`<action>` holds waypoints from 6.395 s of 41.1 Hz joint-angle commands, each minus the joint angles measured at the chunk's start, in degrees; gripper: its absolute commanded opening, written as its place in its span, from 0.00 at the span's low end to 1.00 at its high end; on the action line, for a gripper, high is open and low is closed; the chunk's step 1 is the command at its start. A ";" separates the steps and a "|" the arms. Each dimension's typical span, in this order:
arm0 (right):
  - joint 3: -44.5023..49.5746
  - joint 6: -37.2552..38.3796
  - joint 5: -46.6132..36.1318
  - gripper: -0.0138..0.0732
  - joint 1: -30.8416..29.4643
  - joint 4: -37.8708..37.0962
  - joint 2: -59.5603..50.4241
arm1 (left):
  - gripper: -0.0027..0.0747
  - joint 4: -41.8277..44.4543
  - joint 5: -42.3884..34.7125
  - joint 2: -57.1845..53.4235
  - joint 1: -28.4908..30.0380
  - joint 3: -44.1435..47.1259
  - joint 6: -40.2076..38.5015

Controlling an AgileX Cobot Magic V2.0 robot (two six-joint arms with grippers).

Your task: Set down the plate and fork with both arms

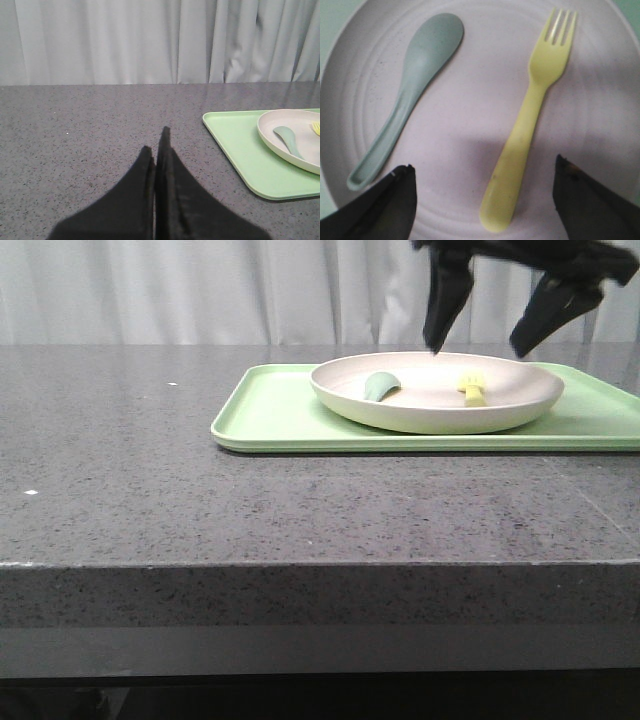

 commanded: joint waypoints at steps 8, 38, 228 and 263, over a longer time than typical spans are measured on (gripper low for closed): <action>-6.81 3.38 -0.06 0.79 -0.78 -1.46 3.53 | 0.01 0.11 -5.12 0.29 0.20 -1.69 -0.45; -6.81 3.72 -1.04 0.79 -1.71 -1.77 6.04 | 0.01 0.11 -5.12 0.29 0.20 -1.69 -0.45; 6.75 -3.42 -3.19 0.03 -6.05 -12.15 -22.75 | 0.01 0.11 -5.12 0.29 0.20 -1.69 -0.45; 63.08 -3.69 -30.41 0.03 -3.88 -12.15 -90.93 | 0.01 0.11 -5.12 0.29 0.20 -1.69 -0.45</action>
